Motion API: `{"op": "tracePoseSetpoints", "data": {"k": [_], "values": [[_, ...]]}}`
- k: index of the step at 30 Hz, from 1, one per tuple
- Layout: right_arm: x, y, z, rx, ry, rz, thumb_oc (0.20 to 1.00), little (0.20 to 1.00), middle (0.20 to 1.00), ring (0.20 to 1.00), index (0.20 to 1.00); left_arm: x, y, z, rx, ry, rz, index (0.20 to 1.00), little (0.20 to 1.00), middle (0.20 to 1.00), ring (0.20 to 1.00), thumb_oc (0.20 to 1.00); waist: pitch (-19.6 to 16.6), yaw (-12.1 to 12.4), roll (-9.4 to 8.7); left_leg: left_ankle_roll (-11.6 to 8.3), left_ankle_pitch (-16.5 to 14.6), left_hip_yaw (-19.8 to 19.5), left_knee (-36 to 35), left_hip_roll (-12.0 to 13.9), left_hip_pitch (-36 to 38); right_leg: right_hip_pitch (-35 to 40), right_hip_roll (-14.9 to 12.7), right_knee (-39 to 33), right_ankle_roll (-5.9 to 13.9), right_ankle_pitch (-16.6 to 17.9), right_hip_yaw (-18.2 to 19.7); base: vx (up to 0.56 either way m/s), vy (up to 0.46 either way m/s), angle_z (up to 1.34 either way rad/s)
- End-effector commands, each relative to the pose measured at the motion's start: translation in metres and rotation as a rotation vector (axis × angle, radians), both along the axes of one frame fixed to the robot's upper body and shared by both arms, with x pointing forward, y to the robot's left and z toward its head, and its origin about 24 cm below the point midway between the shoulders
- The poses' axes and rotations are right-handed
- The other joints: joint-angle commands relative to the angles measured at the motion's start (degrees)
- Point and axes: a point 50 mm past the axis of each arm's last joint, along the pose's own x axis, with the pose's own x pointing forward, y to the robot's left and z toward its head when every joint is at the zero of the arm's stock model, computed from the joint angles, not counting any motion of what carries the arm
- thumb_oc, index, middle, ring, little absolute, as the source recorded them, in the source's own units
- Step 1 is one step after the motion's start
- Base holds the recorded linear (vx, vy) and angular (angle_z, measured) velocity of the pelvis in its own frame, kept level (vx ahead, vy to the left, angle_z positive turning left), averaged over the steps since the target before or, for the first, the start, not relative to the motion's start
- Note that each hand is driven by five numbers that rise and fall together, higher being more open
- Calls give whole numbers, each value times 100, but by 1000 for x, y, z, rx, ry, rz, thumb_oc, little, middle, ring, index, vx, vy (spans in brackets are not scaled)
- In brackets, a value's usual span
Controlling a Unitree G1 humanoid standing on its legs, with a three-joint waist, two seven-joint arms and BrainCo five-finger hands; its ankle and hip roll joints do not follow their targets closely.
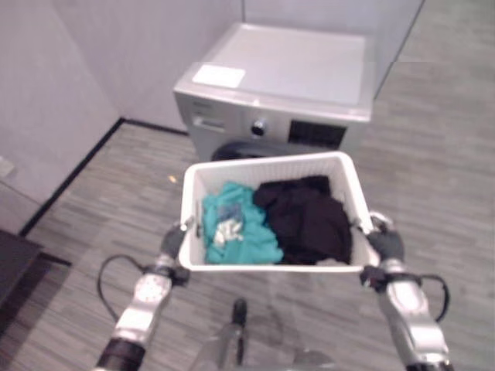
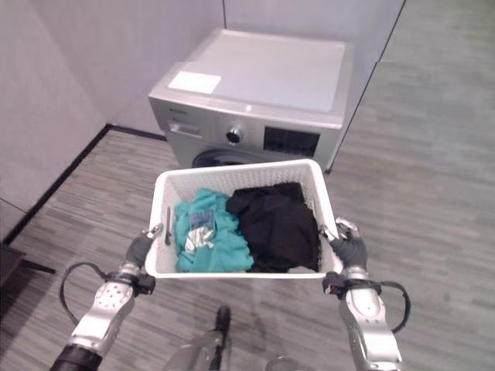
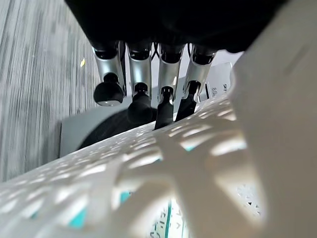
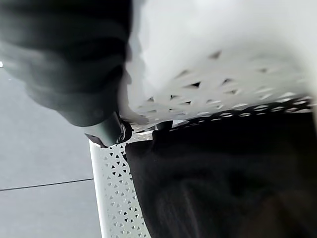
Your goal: Grab the laundry basket,head to the washer,open it,put in the laundry and shut it.
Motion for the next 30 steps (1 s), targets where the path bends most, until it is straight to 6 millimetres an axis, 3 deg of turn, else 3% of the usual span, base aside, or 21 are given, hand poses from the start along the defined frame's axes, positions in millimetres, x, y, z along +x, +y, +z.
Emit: {"op": "tracePoseSetpoints", "data": {"k": [1,3,4,5,9,15,25,30], "values": [[5,-12,57,18,-320,-35,200,200,200,200,200,-3,84,52,-73,-259,441,200,200,200,200,200,-201,284,-75,-320,-1101,218,442,937,451,-1064,-221,-497,142,1076,-270,-85,98,-125],[9,-7,58,24,-325,-11,200,200,200,200,200,-10,94,60,-54,-288,472,200,200,200,200,200,-204,494,-57,-344,-1208,651,369,1066,521,-1216,-394,-413,101,1056,-1657,-71,75,-142],[8,-6,56,26,-320,-11,200,200,200,200,200,-11,96,60,-51,-289,479,200,200,200,200,200,-244,467,-65,-327,-1176,693,290,1066,529,-1202,-420,-441,113,1069,-1969,-6,58,-79],[7,-7,56,29,-315,-13,200,200,200,200,200,-15,99,61,-43,-295,492,200,200,200,200,200,-272,436,-95,-314,-1196,749,295,1058,563,-1174,-430,-497,135,1100,-2052,52,38,-36],[7,-6,60,29,-330,1,200,200,200,200,200,-23,106,63,-33,-313,531,200,200,200,200,200,-340,465,-222,-315,-1252,899,239,1099,724,-939,-499,-959,167,1322,-2064,49,-3,-19],[0,-19,73,-34,-378,-58,200,200,200,200,200,-16,106,73,-10,-354,530,200,200,200,200,200,-505,404,-359,-371,-1169,883,-65,1182,1021,-499,-492,-1364,156,1309,-2056,75,-36,10],[0,-20,130,-98,-649,-71,200,200,200,200,200,8,111,143,66,-602,493,200,200,200,200,200,-616,294,-419,-443,-1050,771,-171,1299,1099,-509,-342,-1210,98,1194,-1873,17,-42,6],[-2,-22,148,-121,-727,-68,200,200,200,200,200,17,108,166,89,-667,456,200,200,200,200,200,-564,226,-452,-611,-955,672,-19,1566,1025,-595,-4,-985,-83,1011,-1800,25,-166,7]]}}
